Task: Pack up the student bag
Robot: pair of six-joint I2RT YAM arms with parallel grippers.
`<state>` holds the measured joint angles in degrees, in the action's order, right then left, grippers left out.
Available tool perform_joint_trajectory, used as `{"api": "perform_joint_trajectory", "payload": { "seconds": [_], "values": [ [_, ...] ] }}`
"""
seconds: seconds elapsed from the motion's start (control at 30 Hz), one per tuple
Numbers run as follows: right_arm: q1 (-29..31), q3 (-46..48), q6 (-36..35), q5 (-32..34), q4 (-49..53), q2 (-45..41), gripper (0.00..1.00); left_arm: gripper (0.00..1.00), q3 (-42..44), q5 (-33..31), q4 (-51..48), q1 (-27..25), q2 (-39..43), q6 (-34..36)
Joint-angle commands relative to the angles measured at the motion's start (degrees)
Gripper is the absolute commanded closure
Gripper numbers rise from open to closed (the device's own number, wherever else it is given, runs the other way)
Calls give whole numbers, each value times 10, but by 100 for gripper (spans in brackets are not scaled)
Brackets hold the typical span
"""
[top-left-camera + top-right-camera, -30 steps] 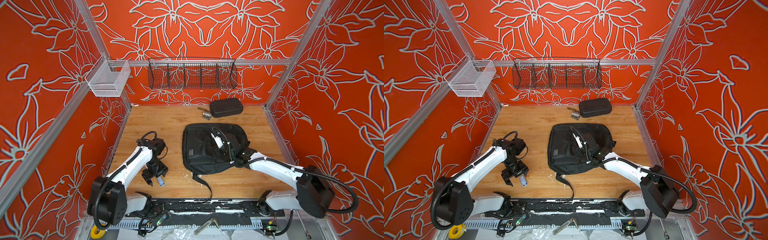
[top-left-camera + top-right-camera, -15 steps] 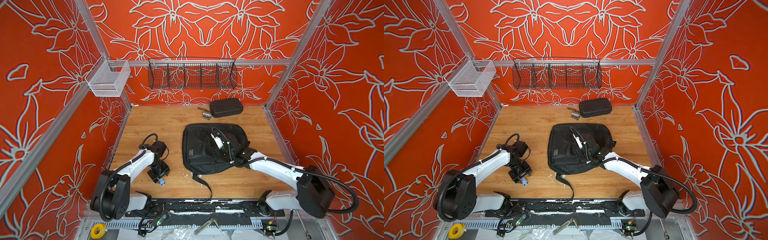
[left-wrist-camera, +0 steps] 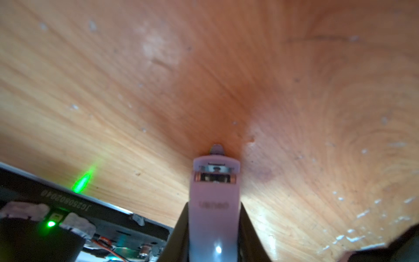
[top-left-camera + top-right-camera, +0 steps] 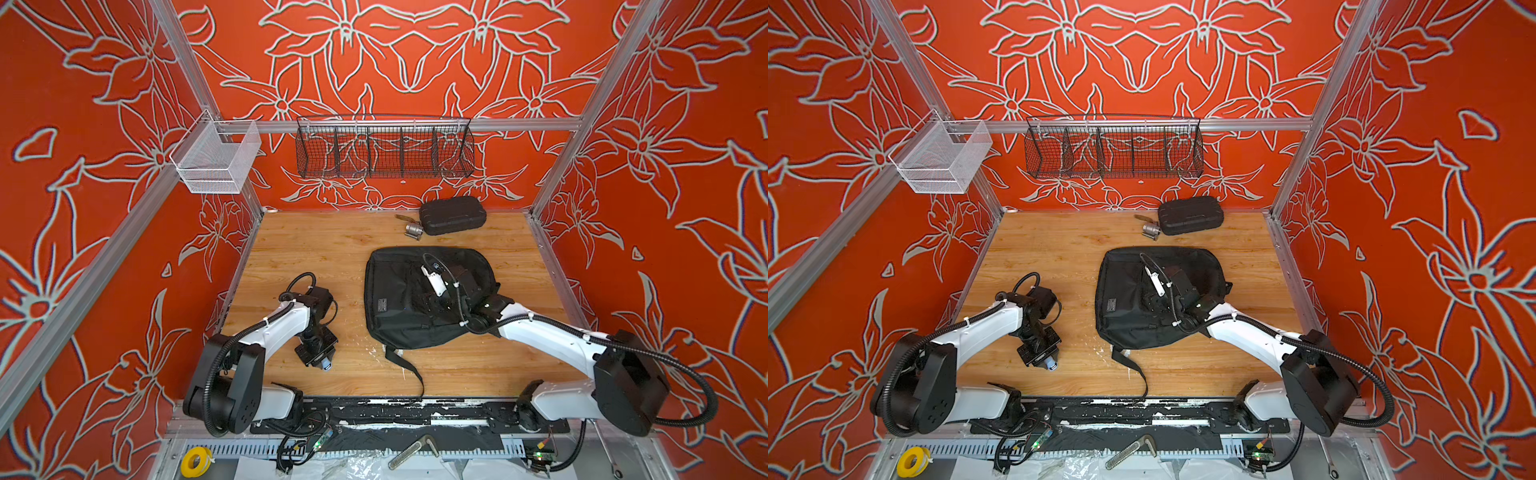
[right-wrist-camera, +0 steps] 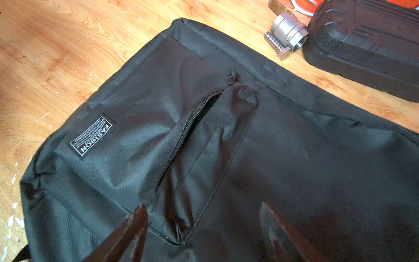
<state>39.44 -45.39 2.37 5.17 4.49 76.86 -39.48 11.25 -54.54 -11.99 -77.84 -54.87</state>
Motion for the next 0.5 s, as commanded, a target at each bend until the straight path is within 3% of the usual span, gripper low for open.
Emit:
{"api": "perform_joint_trajectory", "payload": {
  "seconds": [0.0,0.2,0.47],
  "values": [
    [-2,-17,4,7,10,-2,20,90,-44,9,-3,-8,10,4],
    [-33,-18,30,9,22,-26,19,92,-235,-24,-48,-90,-37,26],
    [-103,-25,79,-40,66,-46,19,93,-565,-37,-88,-219,-258,118]
  ]
}}
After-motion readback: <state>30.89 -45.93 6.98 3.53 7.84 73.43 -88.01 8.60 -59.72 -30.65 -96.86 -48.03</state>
